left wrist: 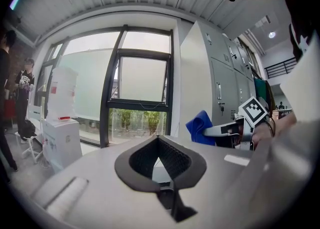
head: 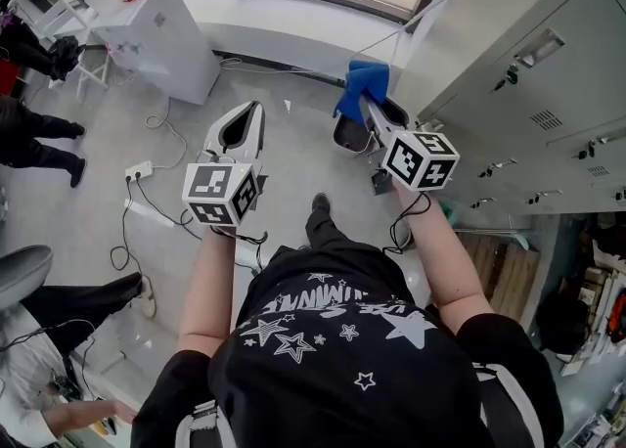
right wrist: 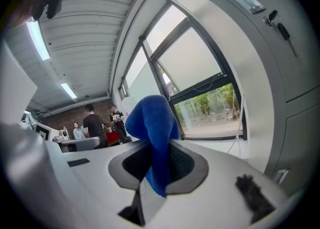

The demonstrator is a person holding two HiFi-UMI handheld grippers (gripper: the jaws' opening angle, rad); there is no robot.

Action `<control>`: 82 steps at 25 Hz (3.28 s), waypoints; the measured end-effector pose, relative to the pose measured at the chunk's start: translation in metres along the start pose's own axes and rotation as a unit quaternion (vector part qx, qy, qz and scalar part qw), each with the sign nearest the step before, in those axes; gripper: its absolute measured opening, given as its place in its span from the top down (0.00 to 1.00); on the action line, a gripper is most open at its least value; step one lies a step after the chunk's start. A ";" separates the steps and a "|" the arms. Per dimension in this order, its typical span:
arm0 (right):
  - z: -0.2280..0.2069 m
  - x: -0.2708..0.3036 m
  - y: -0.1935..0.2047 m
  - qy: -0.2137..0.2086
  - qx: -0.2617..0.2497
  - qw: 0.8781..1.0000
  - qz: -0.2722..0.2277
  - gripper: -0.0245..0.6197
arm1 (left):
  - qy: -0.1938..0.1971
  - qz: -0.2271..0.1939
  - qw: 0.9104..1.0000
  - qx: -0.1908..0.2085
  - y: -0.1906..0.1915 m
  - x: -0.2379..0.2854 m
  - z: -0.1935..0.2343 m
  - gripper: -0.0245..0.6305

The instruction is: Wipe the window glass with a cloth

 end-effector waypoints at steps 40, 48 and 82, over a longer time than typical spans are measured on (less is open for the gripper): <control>-0.175 0.182 -0.059 0.045 0.039 0.998 0.000 0.85 | -0.003 0.049 0.999 0.008 -0.019 0.238 0.123 0.95; -0.206 0.273 -0.064 0.078 0.052 0.995 0.017 0.85 | 0.046 0.068 0.997 0.005 -0.023 0.326 0.181 0.95; -0.258 0.540 -0.110 0.101 0.049 0.992 0.056 0.85 | 0.093 0.085 0.992 -0.015 -0.046 0.537 0.370 0.95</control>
Point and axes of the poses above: the fingertips, and each gripper's own axes: x forward along the fingers, z to its left, y out of its underside, the point moved 5 cm from there along -x, backward along the fingers, and after that the axes turned 1 degree about -x, right-handed, at the moved point
